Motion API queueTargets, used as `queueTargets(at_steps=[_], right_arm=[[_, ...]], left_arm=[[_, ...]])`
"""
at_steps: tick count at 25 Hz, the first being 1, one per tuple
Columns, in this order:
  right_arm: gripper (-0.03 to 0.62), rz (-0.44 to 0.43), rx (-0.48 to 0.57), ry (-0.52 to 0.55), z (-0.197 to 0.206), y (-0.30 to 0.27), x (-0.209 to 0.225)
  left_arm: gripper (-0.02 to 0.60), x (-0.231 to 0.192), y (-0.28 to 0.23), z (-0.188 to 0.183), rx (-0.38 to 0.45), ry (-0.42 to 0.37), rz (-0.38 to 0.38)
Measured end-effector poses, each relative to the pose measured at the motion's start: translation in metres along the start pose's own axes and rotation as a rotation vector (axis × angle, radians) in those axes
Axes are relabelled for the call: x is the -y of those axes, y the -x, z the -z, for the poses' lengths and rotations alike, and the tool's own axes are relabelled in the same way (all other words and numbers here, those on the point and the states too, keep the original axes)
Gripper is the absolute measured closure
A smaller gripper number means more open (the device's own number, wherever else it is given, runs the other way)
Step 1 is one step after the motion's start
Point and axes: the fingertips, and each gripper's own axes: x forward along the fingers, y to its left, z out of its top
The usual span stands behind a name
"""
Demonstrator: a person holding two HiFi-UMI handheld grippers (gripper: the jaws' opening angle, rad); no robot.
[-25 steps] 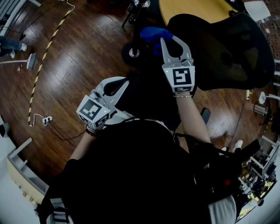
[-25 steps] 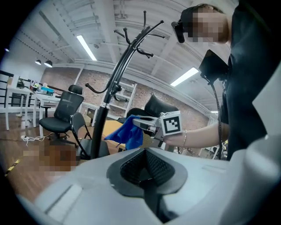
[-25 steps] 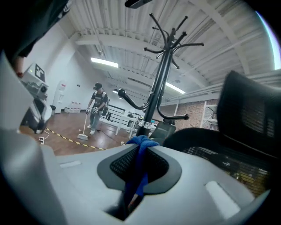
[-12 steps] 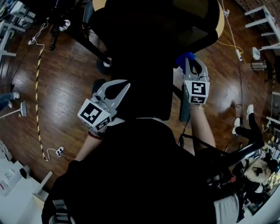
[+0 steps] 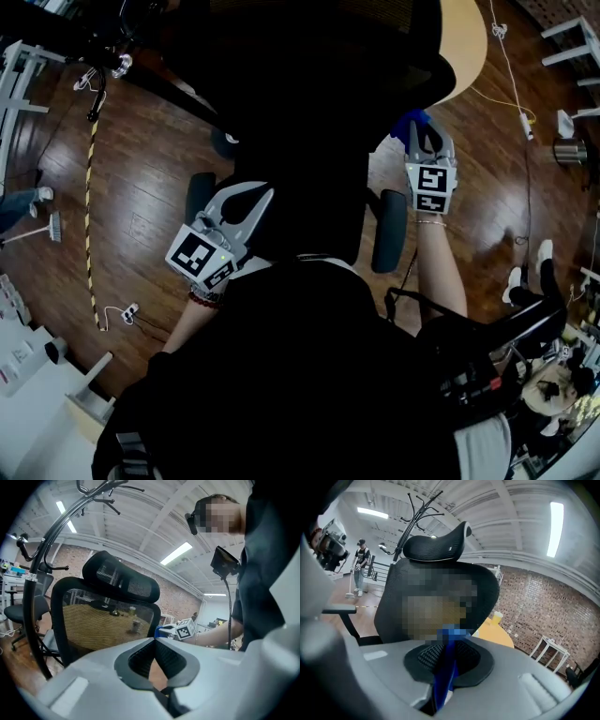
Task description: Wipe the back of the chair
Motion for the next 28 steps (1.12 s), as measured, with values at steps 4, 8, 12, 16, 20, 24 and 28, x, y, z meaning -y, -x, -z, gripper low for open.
queueTargets(at_steps=[4, 8, 12, 16, 20, 24, 28], right_arm=[[0.560, -0.048, 0.014, 0.047, -0.004, -0.019, -0.009], [0.560, -0.051, 0.021, 0.043, -0.010, -0.030, -0.016], [0.560, -0.064, 0.055, 0.048, -0.016, -0.036, -0.025], [0.560, -0.087, 0.057, 0.088, -0.026, -0.047, -0.042], [0.560, -0.131, 0.070, 0.119, -0.043, -0.062, -0.073], [0.560, -0.156, 0.077, 0.112, -0.065, -0.085, -0.113], [0.560, -0.160, 0.079, 0.103, -0.083, -0.105, -0.148]], left_arm=[[0.577, -0.004, -0.004, 0.001, 0.014, -0.009, -0.025], [0.577, -0.016, 0.002, 0.014, -0.002, 0.005, -0.044], [0.577, -0.025, 0.010, 0.021, -0.011, 0.028, -0.053], [0.577, -0.034, 0.020, 0.022, -0.009, 0.039, -0.060], [0.577, -0.047, 0.034, 0.028, -0.026, 0.036, -0.069], [0.577, -0.079, 0.050, 0.039, -0.046, 0.029, -0.083], [0.577, -0.117, 0.058, 0.064, -0.101, -0.024, -0.077]])
